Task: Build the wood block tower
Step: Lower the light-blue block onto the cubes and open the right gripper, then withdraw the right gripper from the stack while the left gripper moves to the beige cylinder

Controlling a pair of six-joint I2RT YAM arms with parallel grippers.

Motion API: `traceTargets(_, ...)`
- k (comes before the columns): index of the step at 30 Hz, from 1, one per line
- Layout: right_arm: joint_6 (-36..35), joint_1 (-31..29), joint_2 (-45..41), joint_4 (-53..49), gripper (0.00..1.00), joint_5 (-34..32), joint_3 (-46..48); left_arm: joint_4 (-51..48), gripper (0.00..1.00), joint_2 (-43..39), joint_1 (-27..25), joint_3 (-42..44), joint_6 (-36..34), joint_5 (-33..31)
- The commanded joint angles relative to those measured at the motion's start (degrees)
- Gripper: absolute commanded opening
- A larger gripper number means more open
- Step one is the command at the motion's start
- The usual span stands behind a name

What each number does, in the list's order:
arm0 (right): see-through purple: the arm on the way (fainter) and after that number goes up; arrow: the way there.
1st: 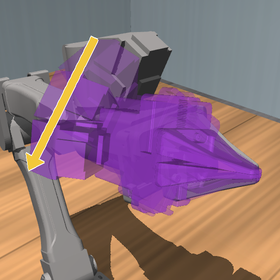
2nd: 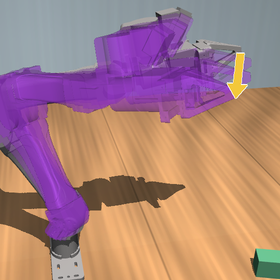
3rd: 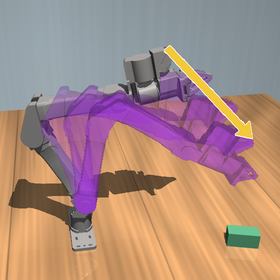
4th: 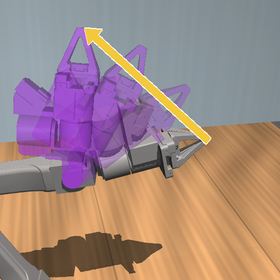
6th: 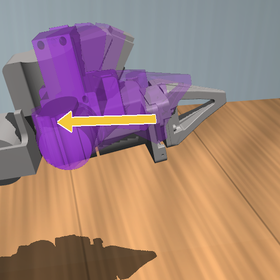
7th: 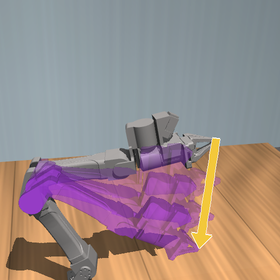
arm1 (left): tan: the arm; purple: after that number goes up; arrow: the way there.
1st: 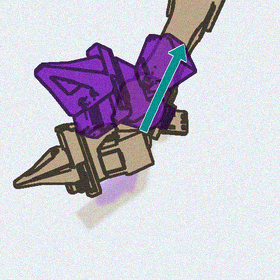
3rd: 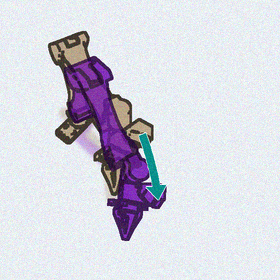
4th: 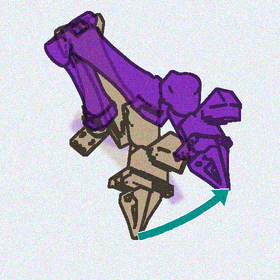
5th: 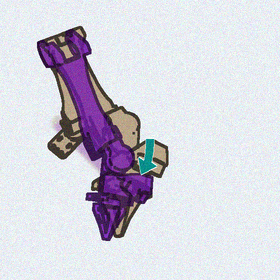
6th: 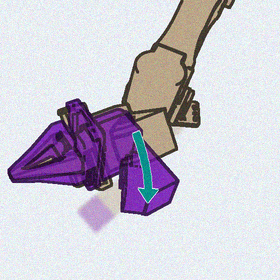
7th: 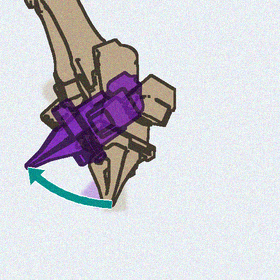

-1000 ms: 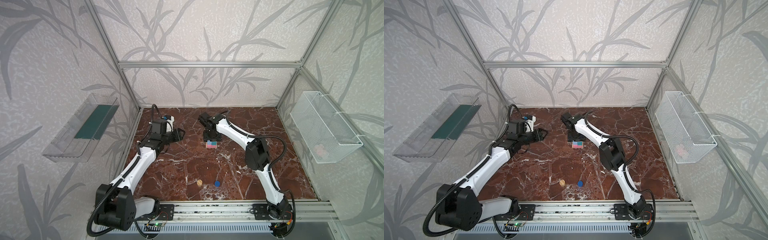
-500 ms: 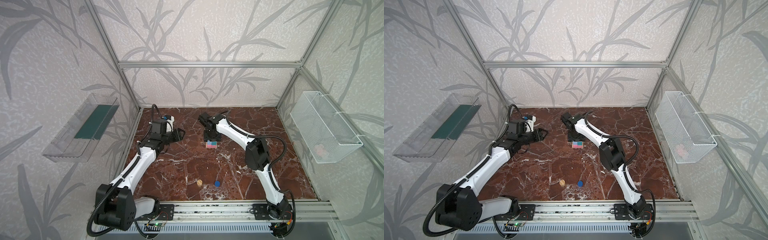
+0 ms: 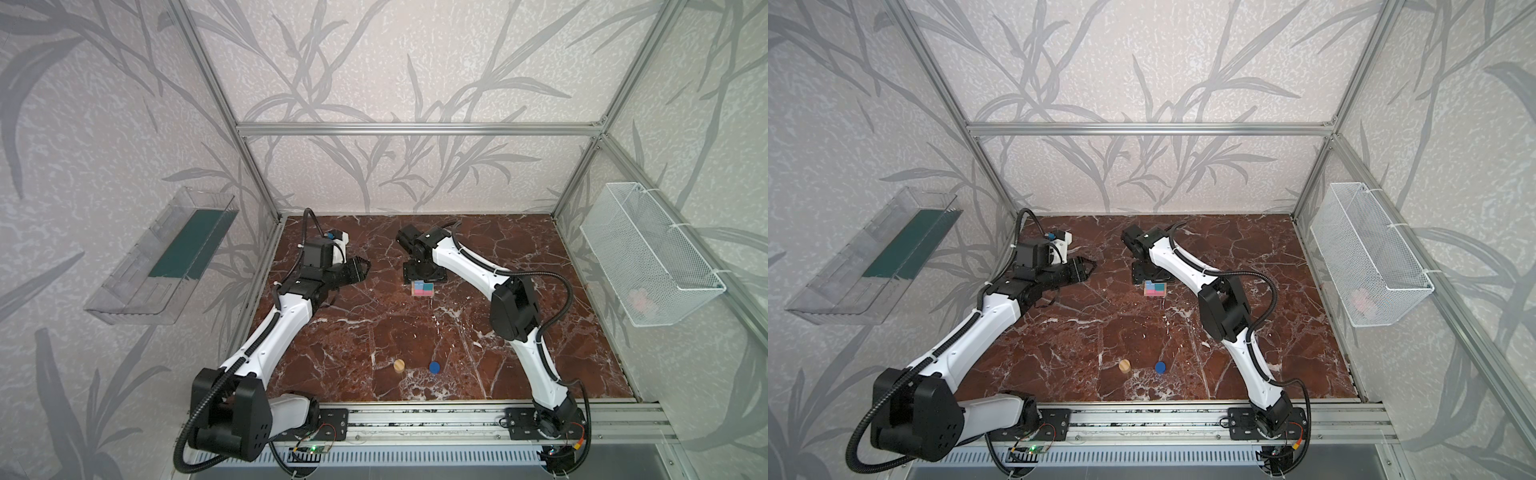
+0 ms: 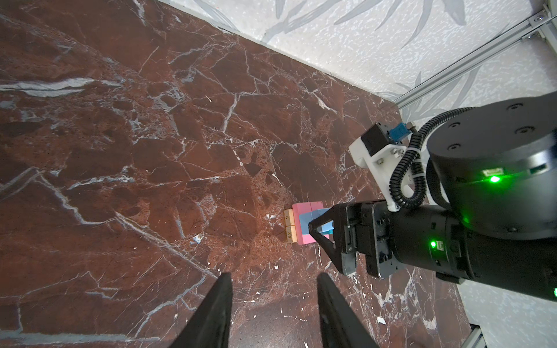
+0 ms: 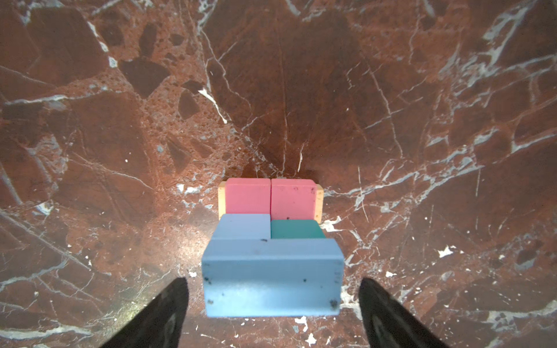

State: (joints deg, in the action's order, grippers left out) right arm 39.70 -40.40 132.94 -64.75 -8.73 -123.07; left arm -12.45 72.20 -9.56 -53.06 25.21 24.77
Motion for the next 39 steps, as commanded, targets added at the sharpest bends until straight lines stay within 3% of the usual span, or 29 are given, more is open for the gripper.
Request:
traceTargets(1,0.74,-0.26,-2.4,-1.36,0.98,-1.87,-0.5,-0.48,0.45,-0.44,0.6,0.77,-0.34,0.76)
traceTargets(13,-0.14,-0.47,-17.49,9.89,0.99,-1.84,14.12,-3.25,0.45,0.2,0.6,0.36,-1.7,-0.31)
traceTargets(23,-1.72,0.84,-34.59,28.83,0.99,-2.1,34.79,-10.05,0.45,1.68,-1.53,-2.16,-3.1,-2.01)
traceTargets(33,0.43,6.07,-50.36,48.7,1.0,3.02,57.4,-22.22,0.45,4.78,-13.73,-7.94,-4.44,-12.83)
traceTargets(39,1.77,9.73,-55.12,53.79,1.0,5.47,66.05,-29.88,0.47,5.5,-21.55,-8.26,-2.54,-19.05)
